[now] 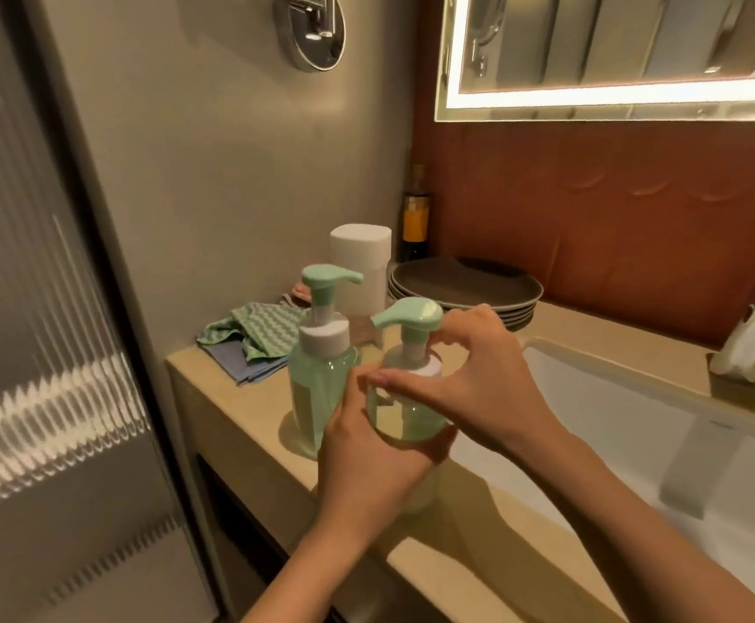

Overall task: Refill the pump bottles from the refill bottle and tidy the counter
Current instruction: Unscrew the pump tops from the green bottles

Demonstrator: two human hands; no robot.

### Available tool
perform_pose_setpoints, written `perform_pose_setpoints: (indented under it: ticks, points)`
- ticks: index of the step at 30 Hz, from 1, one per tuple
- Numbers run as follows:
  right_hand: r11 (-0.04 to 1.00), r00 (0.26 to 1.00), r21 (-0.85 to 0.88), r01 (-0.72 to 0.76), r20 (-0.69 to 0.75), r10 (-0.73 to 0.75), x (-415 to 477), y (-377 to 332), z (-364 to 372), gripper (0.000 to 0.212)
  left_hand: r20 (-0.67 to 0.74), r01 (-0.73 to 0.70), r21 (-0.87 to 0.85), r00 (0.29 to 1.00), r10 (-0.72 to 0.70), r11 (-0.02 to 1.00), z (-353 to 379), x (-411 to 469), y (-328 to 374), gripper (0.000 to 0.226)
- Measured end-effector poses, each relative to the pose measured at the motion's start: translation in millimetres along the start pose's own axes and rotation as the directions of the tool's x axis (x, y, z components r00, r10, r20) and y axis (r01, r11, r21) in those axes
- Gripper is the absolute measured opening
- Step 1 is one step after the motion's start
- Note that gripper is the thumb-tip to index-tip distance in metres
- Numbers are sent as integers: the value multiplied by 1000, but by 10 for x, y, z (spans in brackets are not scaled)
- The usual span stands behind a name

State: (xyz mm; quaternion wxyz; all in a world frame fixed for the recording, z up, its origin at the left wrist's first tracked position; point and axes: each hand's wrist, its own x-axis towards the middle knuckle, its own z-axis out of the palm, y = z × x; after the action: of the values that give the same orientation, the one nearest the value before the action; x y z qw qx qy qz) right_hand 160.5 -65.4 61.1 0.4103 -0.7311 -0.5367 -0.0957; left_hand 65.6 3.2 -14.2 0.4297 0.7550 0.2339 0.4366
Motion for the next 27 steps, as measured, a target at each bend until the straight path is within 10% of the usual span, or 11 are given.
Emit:
perform_pose_setpoints:
  ticks: [18, 27]
  points:
    - [945, 995, -324, 33, -80, -62, -255, 5, -109, 50, -93, -114, -15, 989, 112, 993, 274, -210, -18, 69]
    - [986, 983, 152, -72, 178, 44, -155, 105, -258, 26, -97, -211, -133, 975, 199, 968, 274, -191, -68, 62]
